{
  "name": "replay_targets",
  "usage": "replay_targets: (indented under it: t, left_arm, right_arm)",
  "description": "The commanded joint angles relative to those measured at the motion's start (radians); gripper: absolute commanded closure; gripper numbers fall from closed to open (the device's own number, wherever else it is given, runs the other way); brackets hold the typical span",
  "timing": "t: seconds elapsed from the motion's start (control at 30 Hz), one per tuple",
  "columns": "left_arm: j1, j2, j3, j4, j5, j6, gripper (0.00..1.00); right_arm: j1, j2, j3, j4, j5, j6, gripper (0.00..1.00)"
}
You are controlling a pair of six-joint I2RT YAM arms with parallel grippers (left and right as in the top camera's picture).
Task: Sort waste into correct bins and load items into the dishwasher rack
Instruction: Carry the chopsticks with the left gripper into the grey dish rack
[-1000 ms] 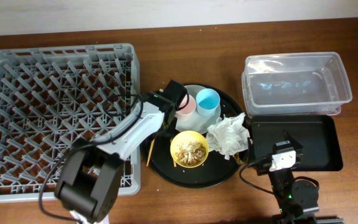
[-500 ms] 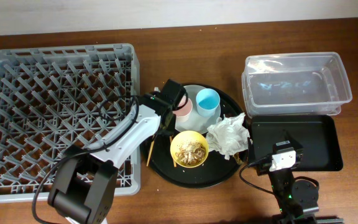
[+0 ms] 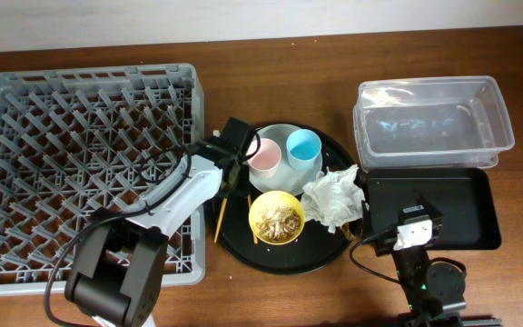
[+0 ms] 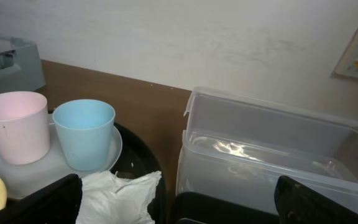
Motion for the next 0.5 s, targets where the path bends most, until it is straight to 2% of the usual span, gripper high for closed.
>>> replay_targets:
  t: [0.0,0.07,0.33,0.4,0.47]
  left_arm:
    - [0.000,-0.017,-0.010,0.004,0.015,0.016,0.63]
    - [0.000,-0.016,-0.013,0.009,-0.008,0.016,0.67]
    - [0.000,-0.016,-0.126,0.135,0.000,0.016,0.69]
    - [0.000,-0.016,-0.128,0.141,0.000,0.016,0.73]
    - [0.000,-0.016,-0.128,0.149,0.000,0.016,0.83]
  right_arm:
    - [0.003,-0.006,-0.005,-0.004,-0.005,0.001,0.01]
    - [0.003,-0.006,-0.005,-0.004,-0.005,0.001,0.01]
    - [0.003,-0.006,-0.005,-0.004,-0.005,0.001,0.01]
    - [0.003,-0.006,-0.005,-0.004,-0.005,0.001,0.01]
    - [0.003,-0.006,-0.005,-0.004,-0.005,0.001,0.01]
